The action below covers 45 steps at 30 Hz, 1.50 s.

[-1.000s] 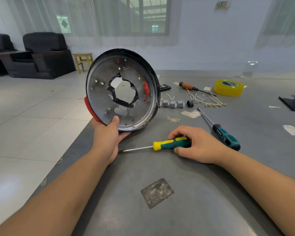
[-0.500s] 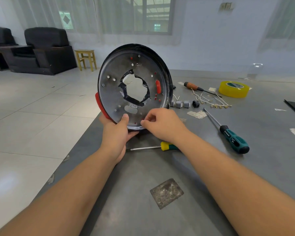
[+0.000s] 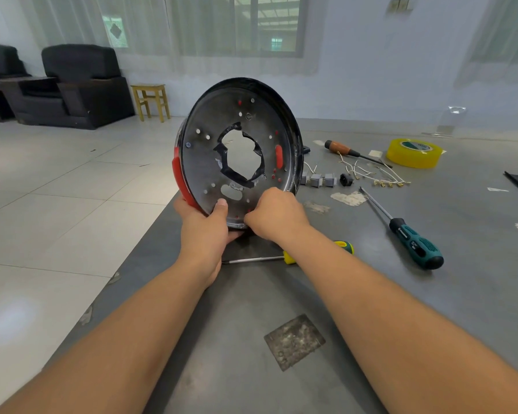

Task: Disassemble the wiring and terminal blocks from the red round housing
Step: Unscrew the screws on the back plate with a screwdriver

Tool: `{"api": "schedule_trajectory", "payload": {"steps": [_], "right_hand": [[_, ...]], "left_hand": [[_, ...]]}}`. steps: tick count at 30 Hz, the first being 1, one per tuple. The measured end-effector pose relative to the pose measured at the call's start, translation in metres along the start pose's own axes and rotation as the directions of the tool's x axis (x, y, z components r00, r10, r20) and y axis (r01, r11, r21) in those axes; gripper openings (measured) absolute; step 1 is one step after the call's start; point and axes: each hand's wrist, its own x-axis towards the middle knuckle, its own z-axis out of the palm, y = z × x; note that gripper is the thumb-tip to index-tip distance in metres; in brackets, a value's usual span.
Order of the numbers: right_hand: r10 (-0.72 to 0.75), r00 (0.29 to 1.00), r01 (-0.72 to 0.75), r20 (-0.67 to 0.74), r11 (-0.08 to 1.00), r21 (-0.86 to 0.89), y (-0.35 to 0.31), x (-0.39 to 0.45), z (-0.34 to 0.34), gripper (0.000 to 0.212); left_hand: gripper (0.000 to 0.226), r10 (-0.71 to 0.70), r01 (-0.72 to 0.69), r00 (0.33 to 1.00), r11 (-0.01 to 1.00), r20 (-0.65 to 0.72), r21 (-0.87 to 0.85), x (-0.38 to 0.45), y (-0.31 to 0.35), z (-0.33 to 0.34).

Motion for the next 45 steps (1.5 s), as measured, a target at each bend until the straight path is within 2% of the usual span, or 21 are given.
{"api": "schedule_trajectory", "payload": {"steps": [3, 7, 12, 16, 19, 24, 29, 34, 39, 45], "right_hand": [[0.0, 1.0, 0.0, -0.009, 0.999, 0.034, 0.001, -0.004, 0.001, 0.024], [-0.01, 0.999, 0.016, -0.036, 0.985, 0.17, 0.01, -0.007, -0.011, 0.026], [-0.012, 1.0, 0.002, 0.019, 0.885, 0.465, 0.042, 0.0, -0.048, 0.013], [0.009, 0.988, 0.048, -0.153, 0.929, 0.367, 0.094, 0.018, -0.097, 0.008], [0.057, 0.969, -0.002, -0.241, 0.975, 0.223, 0.146, 0.03, -0.135, 0.011], [0.145, 0.949, -0.147, -0.279, 0.989, 0.013, 0.216, 0.045, -0.158, 0.014], [0.077, 0.97, -0.112, -0.23, 0.984, -0.141, 0.24, 0.055, -0.145, 0.014], [0.021, 0.986, -0.049, -0.168, 0.986, -0.159, 0.243, 0.068, -0.126, 0.014], [0.01, 0.973, -0.002, -0.23, 0.999, 0.035, 0.249, 0.077, -0.11, 0.022], [0.002, 0.973, 0.016, -0.23, 0.997, 0.079, 0.252, 0.087, -0.11, 0.028]], "left_hand": [[0.038, 0.013, -0.013, 1.0, 1.0, 0.006, 0.029, 0.0, 0.0, 0.0], [0.039, 0.013, -0.013, 1.0, 1.0, 0.015, 0.011, 0.001, -0.001, 0.001], [0.04, 0.006, -0.006, 1.0, 1.0, 0.031, 0.0, 0.002, -0.001, 0.002], [0.038, 0.008, -0.009, 0.999, 1.0, 0.038, 0.018, 0.004, -0.001, 0.002], [0.039, 0.012, -0.013, 1.0, 0.999, 0.027, 0.036, 0.004, -0.001, 0.002], [0.041, 0.013, -0.014, 1.0, 0.999, 0.019, 0.039, 0.007, -0.003, 0.003], [0.044, 0.019, -0.019, 1.0, 1.0, 0.01, 0.021, 0.009, -0.006, 0.003], [0.044, 0.023, -0.023, 1.0, 1.0, 0.005, 0.003, 0.01, -0.008, 0.003], [0.044, 0.034, -0.034, 0.999, 0.999, 0.004, 0.007, 0.014, -0.011, 0.001], [0.04, 0.032, -0.032, 0.999, 0.999, 0.013, -0.004, 0.016, -0.014, 0.0]]}}
